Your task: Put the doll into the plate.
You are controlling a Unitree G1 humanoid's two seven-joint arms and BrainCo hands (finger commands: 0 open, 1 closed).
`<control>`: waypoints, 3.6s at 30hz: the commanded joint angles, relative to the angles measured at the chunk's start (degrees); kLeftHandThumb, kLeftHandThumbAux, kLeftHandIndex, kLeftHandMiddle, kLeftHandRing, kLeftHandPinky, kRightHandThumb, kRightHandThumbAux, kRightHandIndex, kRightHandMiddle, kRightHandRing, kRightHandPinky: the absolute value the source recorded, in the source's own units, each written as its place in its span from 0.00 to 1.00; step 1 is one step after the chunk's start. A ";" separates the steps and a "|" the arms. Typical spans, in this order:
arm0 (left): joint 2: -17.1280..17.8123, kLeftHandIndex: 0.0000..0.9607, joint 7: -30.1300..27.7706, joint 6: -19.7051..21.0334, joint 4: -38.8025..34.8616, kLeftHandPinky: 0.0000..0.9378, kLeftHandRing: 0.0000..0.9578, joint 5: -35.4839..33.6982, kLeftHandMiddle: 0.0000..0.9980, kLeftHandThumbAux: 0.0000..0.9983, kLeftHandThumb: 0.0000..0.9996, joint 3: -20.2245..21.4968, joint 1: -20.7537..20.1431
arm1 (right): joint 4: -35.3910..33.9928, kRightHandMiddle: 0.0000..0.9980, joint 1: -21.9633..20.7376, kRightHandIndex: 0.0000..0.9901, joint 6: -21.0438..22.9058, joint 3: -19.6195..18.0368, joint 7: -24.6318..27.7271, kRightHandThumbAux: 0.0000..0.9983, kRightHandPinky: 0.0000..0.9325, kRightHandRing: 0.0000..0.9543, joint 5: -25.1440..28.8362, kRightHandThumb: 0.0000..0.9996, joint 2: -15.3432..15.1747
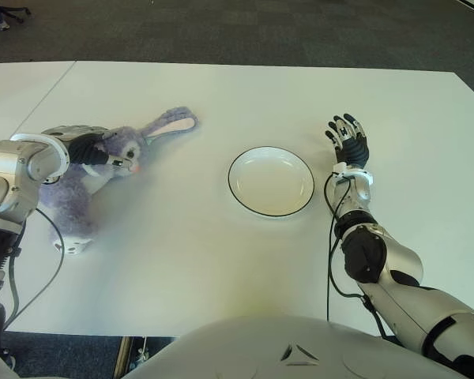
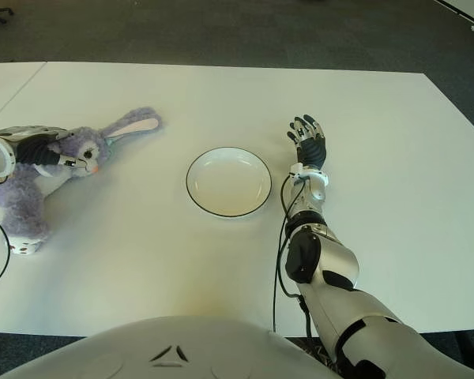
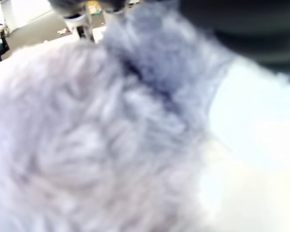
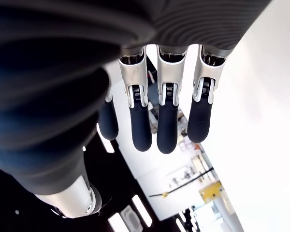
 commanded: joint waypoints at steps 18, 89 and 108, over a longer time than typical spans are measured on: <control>-0.61 0.27 -7.71 0.98 6.98 0.45 0.10 0.53 0.12 0.28 0.04 -8.09 4.64 | 7.06 0.30 11.82 0.26 5.77 -0.36 -2.70 0.80 0.30 0.30 0.32 0.29 1.42; -15.16 0.48 43.83 -2.54 9.89 0.52 0.45 9.89 0.52 0.65 0.99 -14.76 -14.37 | 6.96 0.29 12.34 0.25 5.46 1.22 -3.87 0.77 0.29 0.30 -0.39 0.25 0.73; -17.37 0.39 38.60 2.97 -10.48 0.69 0.55 17.49 0.50 0.65 0.96 -11.16 -12.30 | 7.05 0.29 11.85 0.25 6.80 3.02 -6.34 0.77 0.30 0.29 -1.71 0.28 0.87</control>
